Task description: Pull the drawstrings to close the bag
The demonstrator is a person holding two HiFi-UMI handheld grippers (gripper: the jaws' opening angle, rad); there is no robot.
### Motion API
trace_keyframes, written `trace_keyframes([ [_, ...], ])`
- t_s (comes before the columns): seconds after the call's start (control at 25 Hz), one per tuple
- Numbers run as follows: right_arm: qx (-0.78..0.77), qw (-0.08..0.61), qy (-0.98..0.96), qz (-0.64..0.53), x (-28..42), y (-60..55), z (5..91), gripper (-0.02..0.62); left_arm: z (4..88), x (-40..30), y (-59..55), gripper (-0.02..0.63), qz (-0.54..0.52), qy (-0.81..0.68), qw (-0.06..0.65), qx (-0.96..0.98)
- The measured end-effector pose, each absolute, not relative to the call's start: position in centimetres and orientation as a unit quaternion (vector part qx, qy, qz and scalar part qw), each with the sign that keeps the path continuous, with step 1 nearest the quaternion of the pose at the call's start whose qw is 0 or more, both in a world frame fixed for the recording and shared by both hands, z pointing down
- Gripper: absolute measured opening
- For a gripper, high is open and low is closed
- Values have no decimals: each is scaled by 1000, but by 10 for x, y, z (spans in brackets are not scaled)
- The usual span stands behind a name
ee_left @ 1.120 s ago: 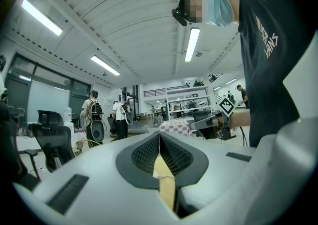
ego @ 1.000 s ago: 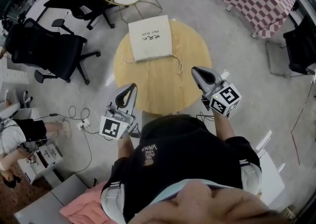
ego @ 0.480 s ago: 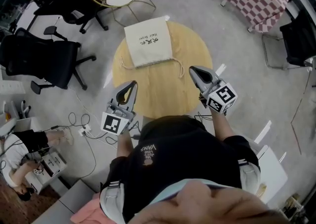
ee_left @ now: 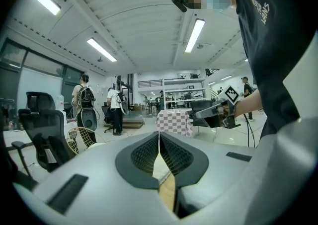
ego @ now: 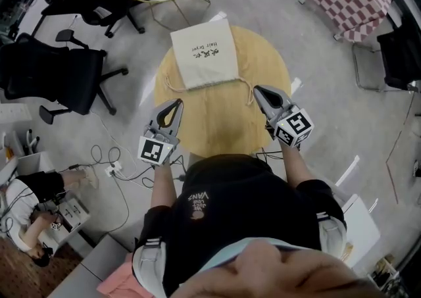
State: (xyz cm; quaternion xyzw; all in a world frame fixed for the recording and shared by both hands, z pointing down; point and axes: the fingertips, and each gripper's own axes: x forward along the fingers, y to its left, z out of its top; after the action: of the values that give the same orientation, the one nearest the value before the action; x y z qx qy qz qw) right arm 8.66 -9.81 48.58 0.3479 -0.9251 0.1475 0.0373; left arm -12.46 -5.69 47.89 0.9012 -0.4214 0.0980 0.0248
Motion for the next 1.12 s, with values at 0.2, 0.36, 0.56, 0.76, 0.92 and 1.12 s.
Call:
trace_keyframes([
  [0.2, 343, 62, -925, 149, 74, -113, 510, -2, 521, -137, -71, 0, 123, -388, 11, 913],
  [0.36, 341, 82, -923, 157, 72, -125, 527, -2, 541, -145, -84, 2, 123, -388, 37, 912],
  [0.56, 339, 111, -920, 162, 70, -139, 552, -2, 565, -147, -98, 2, 134, -372, 78, 915],
  [0.76, 325, 184, -918, 130, 67, -142, 589, -2, 592, -142, -104, 2, 172, -338, 84, 921],
  [0.92, 311, 227, -916, 109, 63, -148, 611, -2, 609, -141, -111, 2, 188, -328, 85, 922],
  [1.12, 306, 244, -911, 131, 65, -152, 634, -2, 623, -148, -116, 6, 199, -328, 100, 918],
])
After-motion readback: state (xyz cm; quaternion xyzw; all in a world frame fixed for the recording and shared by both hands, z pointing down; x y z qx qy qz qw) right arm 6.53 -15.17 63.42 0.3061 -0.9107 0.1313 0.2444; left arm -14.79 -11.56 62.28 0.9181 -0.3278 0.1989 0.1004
